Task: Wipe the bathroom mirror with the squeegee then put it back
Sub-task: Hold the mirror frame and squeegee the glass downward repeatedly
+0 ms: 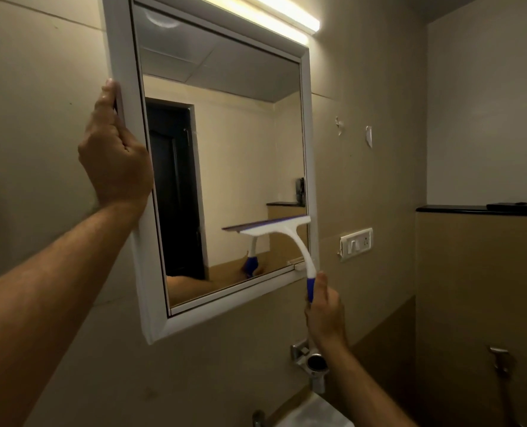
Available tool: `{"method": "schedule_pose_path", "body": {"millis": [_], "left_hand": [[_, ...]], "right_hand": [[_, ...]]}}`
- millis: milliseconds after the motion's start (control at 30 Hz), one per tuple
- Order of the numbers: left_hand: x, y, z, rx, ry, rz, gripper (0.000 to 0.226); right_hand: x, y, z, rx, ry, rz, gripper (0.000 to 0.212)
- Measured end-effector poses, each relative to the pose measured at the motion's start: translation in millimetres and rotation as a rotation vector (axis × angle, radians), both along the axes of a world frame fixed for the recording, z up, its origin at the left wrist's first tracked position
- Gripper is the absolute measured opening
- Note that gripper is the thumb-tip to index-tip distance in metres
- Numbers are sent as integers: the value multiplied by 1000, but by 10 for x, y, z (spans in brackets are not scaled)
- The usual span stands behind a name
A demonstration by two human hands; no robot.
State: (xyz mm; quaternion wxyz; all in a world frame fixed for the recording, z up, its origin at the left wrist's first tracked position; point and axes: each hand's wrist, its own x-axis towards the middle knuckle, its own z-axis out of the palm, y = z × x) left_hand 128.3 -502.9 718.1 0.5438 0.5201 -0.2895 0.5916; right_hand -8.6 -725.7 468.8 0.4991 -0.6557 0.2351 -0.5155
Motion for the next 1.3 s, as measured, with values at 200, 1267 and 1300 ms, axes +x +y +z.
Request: {"method": "schedule_pose_path", "body": {"millis": [200, 1267, 1300], "left_hand": [[-2, 14, 3, -2, 13, -2, 42], [64, 0, -163, 4, -21, -10, 43], [65, 0, -178, 0, -27, -13, 43]], "right_hand": [[118, 43, 52, 20, -20, 12, 68], [33, 83, 17, 57, -24, 192, 64], [38, 93, -95, 74, -18, 187, 64]]}}
